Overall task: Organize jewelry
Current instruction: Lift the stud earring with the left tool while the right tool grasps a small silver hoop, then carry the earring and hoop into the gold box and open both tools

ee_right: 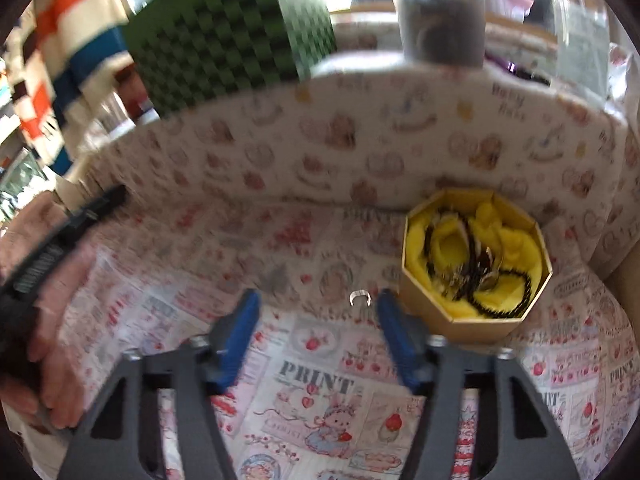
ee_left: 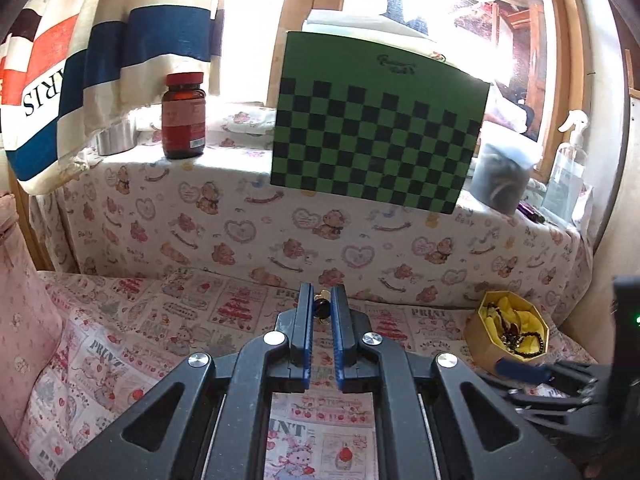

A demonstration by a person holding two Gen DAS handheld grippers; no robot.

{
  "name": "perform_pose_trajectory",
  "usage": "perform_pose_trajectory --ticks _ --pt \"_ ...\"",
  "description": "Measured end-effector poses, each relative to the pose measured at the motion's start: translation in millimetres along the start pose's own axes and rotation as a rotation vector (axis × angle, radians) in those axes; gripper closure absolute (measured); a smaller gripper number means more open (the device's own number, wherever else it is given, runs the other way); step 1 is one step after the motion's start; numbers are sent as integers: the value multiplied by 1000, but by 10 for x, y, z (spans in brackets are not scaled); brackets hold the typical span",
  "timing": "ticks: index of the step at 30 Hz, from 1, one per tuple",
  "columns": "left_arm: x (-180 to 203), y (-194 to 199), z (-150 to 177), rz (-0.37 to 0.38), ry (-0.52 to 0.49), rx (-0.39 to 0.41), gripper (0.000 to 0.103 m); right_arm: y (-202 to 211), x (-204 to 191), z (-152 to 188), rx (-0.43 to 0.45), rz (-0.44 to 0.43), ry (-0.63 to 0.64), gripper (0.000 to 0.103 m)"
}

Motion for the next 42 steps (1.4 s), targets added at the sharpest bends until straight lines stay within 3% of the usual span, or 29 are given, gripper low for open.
perform_pose_trajectory --ticks 8,10,17,23,30,31,39,41,42 --pt "30 -20 4 4 -10 -5 95 -361 -24 -36 -74 109 -21 69" --pt "35 -23 3 -4 -16 -4 95 -411 -49 -50 -84 121 -14 74" --pt "37 -20 1 11 -9 -4 95 -529 -89 -91 -82 191 9 79" --pt "47 -5 -6 18 -6 0 95 -618 -106 -149 -85 185 5 82" --pt "58 -6 -6 8 -14 1 95 -700 -32 -106 -78 183 -4 94" --pt "54 -7 -6 7 -13 1 95 -673 -12 -95 -75 185 -9 100" --pt "34 7 -14 11 -7 7 95 -475 37 -154 -49 134 -45 99" --pt "36 8 -14 12 -8 8 95 -444 21 -184 -45 121 -34 94" --pt "39 8 -14 11 -9 8 95 -444 14 -196 -49 125 -29 85"
Point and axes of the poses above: each gripper's, at about its wrist camera, not at the fingertips, and y roughly against the way its jaws point, x to its right, z to its underside, the point moved 6 cm from there along -y, roughly the way its jaws point, and after that the axes turned 13 degrees about z, right-handed, at the moved point
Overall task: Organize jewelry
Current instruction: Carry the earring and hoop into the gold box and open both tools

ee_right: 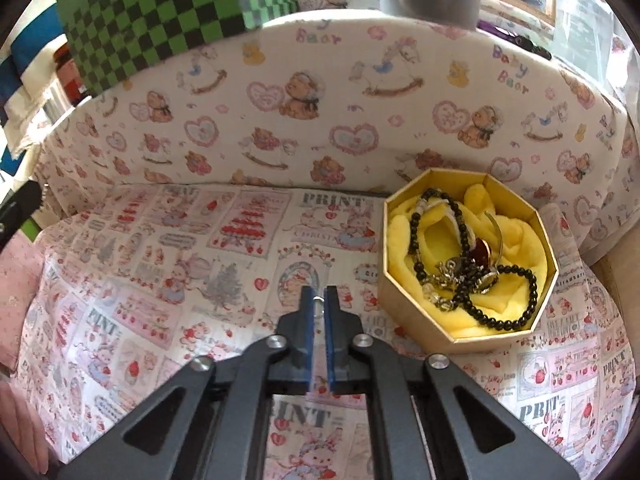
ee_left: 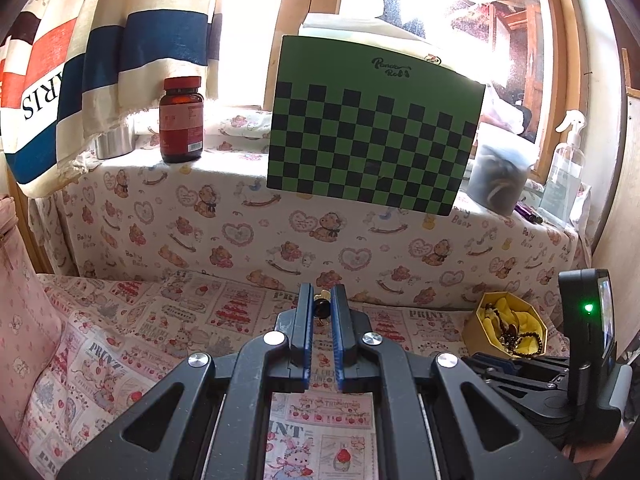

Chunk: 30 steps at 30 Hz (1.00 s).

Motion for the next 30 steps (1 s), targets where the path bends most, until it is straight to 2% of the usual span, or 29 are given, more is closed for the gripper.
perform_pose_trajectory --ticks 1,2,3,5,6,9,18,21,30 --pt "0 -1 0 0 0 -1 95 15 -12 1 0 5 -1 72" --pt "0 0 0 0 1 -1 95 15 -21 -11 2 10 -4 66" --pt "2 0 0 0 2 -1 95 3 -28 -21 1 18 -4 63" --pt "1 1 0 -1 2 0 95 -52 -47 -35 -16 22 -5 63" --pt "0 2 1 -2 1 0 95 -76 -63 -38 -29 17 -10 64" --pt "-4 -3 2 -2 3 -1 95 -188 -72 -42 -63 11 -15 83" --pt "-6 -6 1 -5 -1 0 95 -301 -31 -48 -69 6 -32 83" --pt "-18 -11 1 -6 2 0 95 -288 -54 -35 -71 -4 -25 91" --pt "-38 -3 -7 -6 8 1 95 -257 -109 32 -70 -16 -31 91"
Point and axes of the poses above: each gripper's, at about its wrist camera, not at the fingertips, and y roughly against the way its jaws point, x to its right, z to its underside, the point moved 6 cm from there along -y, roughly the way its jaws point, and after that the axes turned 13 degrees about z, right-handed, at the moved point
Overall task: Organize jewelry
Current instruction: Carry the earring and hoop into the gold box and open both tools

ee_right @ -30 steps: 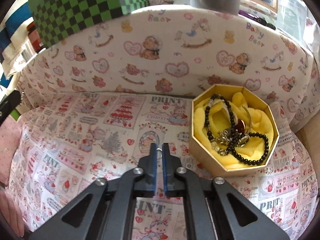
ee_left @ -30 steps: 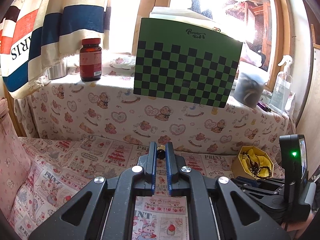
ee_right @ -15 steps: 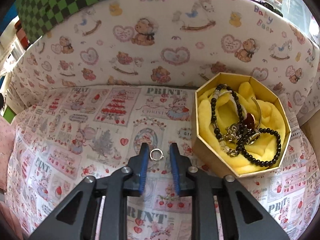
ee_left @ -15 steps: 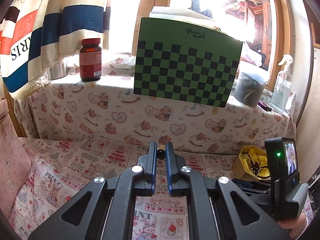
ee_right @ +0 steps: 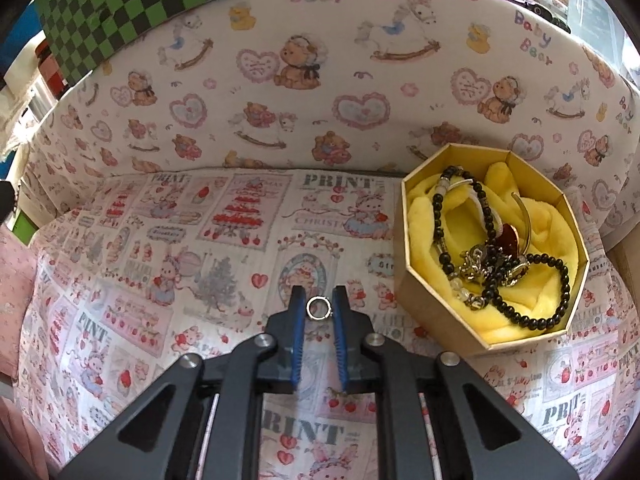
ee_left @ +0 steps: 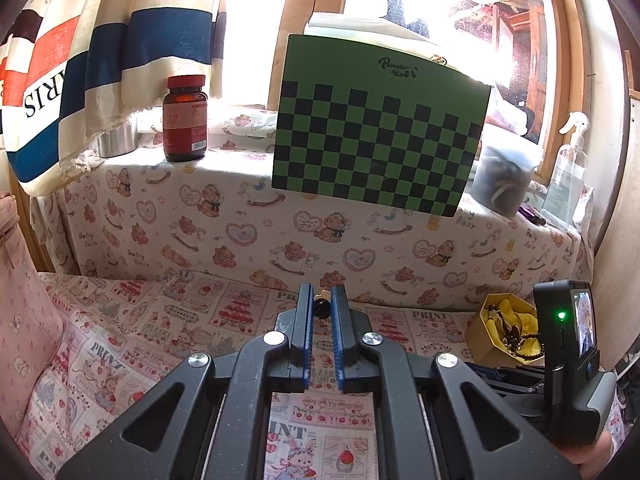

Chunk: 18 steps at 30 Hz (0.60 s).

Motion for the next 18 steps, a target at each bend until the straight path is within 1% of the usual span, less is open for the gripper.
perform_pose_trajectory --ticks 10,13,15,16,17,18 --pt "-8 9 -10 -5 1 3 95 273 72 92 29 -30 -2 91" --pt "6 8 -2 -10 -12 0 95 458 205 81 76 -44 -39 92" --pt "27 2 8 -6 -16 -7 95 592 376 46 109 -83 -82 92" --pt "44 7 11 5 -15 -9 95 660 484 31 116 -124 -106 92" --pt "69 17 13 16 -16 -8 95 689 571 24 106 -171 -134 92" --pt "95 26 12 23 -21 -8 95 709 688 22 77 -254 -187 92"
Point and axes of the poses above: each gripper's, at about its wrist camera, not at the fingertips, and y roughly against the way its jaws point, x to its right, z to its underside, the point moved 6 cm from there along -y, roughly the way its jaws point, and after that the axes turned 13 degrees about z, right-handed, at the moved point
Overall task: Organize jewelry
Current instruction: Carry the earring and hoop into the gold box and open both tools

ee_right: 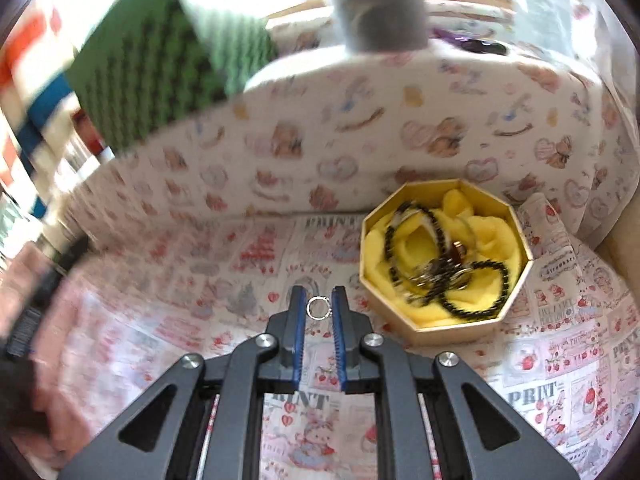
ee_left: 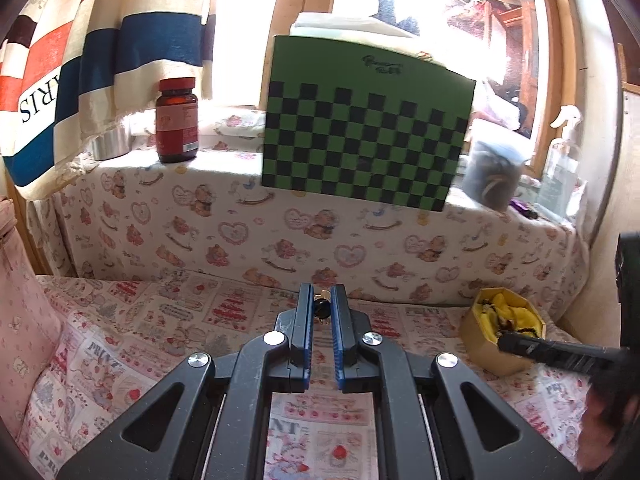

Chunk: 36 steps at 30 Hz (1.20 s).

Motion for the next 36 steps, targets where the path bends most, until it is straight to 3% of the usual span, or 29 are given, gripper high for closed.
perform_pose_trajectory --ticks 2,3,6,12,15,19,23,25,29,33,35,36 --pt "59 24 -3 13 -11 3 95 72 207 -45 -43 -121 -101 92" --pt "92 31 -3 25 -13 5 95 113 306 -70 -42 -139 -129 92" --pt "212 -15 1 32 -24 -18 95 241 552 -127 -14 -116 -158 91" --pt "793 -323 -16 140 -64 -114 95 291 1006 -215 12 -137 -234 91" --pt "1135 -537 -27 188 -94 -153 95 219 1098 -263 18 -109 -240 91" --pt "1398 -828 -18 236 -50 -209 95 158 1143 -302 34 -70 -241 90" --pt "1489 -1000 46 261 -2 -247 95 142 1166 -325 32 -82 -250 86" --pt "1517 -1031 73 262 -16 -249 95 158 1179 -324 38 -85 -262 71" --pt "1573 -1067 113 281 -31 -252 95 280 1241 -347 76 -70 -279 71" --pt "1665 -1096 112 295 -56 -256 95 429 1373 -372 137 4 -282 71" --pt "1691 -1088 98 285 -61 -251 89 443 1420 -370 149 36 -282 71" --pt "1704 -1075 86 278 -66 -244 79 439 1430 -369 149 43 -278 71"
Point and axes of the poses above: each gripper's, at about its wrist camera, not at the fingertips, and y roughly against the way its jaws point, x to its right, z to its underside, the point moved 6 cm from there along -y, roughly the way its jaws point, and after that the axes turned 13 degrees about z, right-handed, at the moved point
